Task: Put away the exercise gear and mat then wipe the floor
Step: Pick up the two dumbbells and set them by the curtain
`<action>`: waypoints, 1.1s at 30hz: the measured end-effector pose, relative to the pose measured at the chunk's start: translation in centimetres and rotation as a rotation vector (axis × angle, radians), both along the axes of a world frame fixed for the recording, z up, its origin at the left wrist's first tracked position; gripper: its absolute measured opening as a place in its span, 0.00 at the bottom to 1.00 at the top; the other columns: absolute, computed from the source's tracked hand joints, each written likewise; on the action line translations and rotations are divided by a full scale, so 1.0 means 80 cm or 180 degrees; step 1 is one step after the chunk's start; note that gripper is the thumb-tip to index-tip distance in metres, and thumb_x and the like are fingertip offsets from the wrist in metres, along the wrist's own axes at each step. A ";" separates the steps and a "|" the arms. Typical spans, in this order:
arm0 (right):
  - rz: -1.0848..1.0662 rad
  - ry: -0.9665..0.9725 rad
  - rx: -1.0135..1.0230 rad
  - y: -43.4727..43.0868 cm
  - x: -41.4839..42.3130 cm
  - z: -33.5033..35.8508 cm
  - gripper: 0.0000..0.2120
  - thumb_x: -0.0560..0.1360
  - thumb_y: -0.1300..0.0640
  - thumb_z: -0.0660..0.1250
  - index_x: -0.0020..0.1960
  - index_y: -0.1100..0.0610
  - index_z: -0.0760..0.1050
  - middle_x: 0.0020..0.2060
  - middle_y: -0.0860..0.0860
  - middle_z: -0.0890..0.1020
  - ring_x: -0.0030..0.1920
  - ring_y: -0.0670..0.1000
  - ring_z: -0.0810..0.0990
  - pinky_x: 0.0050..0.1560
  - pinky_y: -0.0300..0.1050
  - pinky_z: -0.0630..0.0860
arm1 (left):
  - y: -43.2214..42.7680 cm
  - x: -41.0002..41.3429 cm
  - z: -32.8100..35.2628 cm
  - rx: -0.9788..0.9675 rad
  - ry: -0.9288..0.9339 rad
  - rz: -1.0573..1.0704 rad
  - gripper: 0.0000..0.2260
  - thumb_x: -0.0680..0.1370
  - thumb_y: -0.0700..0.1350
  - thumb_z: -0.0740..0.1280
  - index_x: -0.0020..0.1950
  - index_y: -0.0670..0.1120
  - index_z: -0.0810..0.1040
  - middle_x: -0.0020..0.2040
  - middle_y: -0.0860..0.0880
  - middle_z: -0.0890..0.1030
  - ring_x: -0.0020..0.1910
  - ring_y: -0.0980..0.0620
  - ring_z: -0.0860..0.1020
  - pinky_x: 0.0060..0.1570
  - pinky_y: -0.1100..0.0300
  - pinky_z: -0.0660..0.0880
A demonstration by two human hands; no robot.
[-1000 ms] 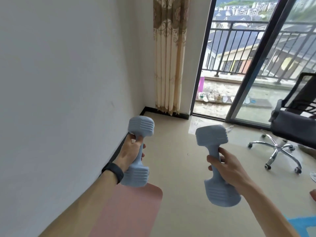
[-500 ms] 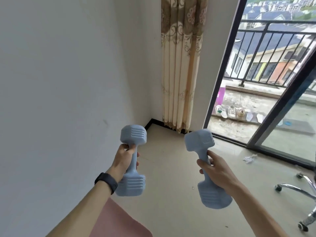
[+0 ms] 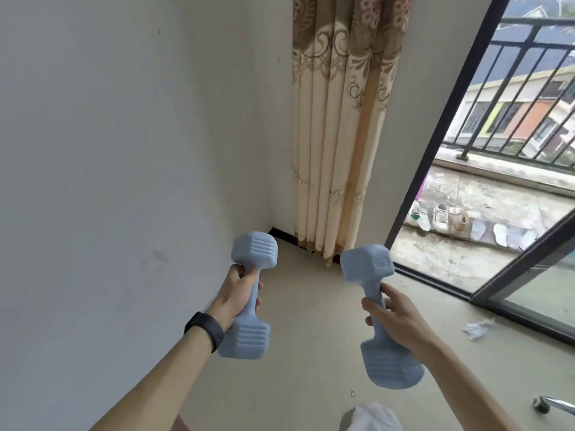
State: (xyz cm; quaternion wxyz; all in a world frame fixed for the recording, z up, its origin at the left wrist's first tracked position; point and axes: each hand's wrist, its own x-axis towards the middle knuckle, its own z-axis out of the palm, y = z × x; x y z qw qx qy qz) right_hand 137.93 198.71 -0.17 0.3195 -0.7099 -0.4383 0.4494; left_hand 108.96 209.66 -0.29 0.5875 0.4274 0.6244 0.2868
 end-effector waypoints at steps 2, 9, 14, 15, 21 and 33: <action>-0.0109 0.0110 -0.0088 0.036 0.021 -0.020 0.04 0.79 0.57 0.66 0.54 0.54 0.75 0.47 0.59 0.83 0.42 0.54 0.85 0.45 0.48 0.80 | 0.033 0.025 -0.010 -0.0045 0.0122 -0.0105 0.11 0.82 0.52 0.62 0.55 0.45 0.70 0.46 0.43 0.78 0.31 0.46 0.74 0.31 0.55 0.73; -0.0749 0.0700 -0.0776 0.147 0.120 -0.127 0.06 0.78 0.59 0.67 0.53 0.58 0.76 0.48 0.61 0.83 0.39 0.55 0.83 0.46 0.56 0.81 | 0.152 0.151 -0.093 -0.0314 0.0490 -0.0551 0.11 0.83 0.49 0.61 0.60 0.43 0.71 0.45 0.43 0.77 0.32 0.52 0.75 0.28 0.60 0.74; -0.1103 0.0868 -0.1300 0.230 0.207 -0.193 0.09 0.79 0.60 0.64 0.55 0.64 0.73 0.43 0.58 0.79 0.36 0.53 0.80 0.35 0.44 0.77 | 0.239 0.275 -0.170 -0.0813 0.0720 -0.0741 0.12 0.83 0.52 0.61 0.61 0.45 0.69 0.45 0.43 0.78 0.33 0.50 0.75 0.31 0.59 0.74; -0.1166 0.0904 -0.1409 0.243 0.221 -0.205 0.09 0.79 0.61 0.63 0.56 0.65 0.73 0.42 0.57 0.78 0.36 0.53 0.79 0.32 0.41 0.75 | 0.252 0.299 -0.186 -0.0945 0.0780 -0.0769 0.13 0.82 0.52 0.60 0.61 0.45 0.69 0.45 0.43 0.79 0.32 0.49 0.76 0.32 0.58 0.75; -0.1452 0.1058 -0.1922 0.306 0.294 -0.284 0.04 0.80 0.63 0.60 0.51 0.64 0.71 0.42 0.58 0.75 0.39 0.55 0.75 0.26 0.35 0.74 | 0.315 0.416 -0.295 -0.1623 0.0949 -0.1028 0.09 0.81 0.46 0.61 0.59 0.44 0.67 0.43 0.44 0.77 0.30 0.47 0.75 0.36 0.54 0.75; -0.1309 0.0956 -0.2687 0.365 0.349 -0.617 0.11 0.76 0.58 0.66 0.53 0.61 0.66 0.35 0.55 0.77 0.37 0.54 0.82 0.38 0.48 0.77 | 0.396 0.524 -0.656 -0.2031 0.1398 -0.1397 0.13 0.75 0.46 0.64 0.55 0.41 0.68 0.39 0.46 0.77 0.27 0.47 0.75 0.36 0.54 0.76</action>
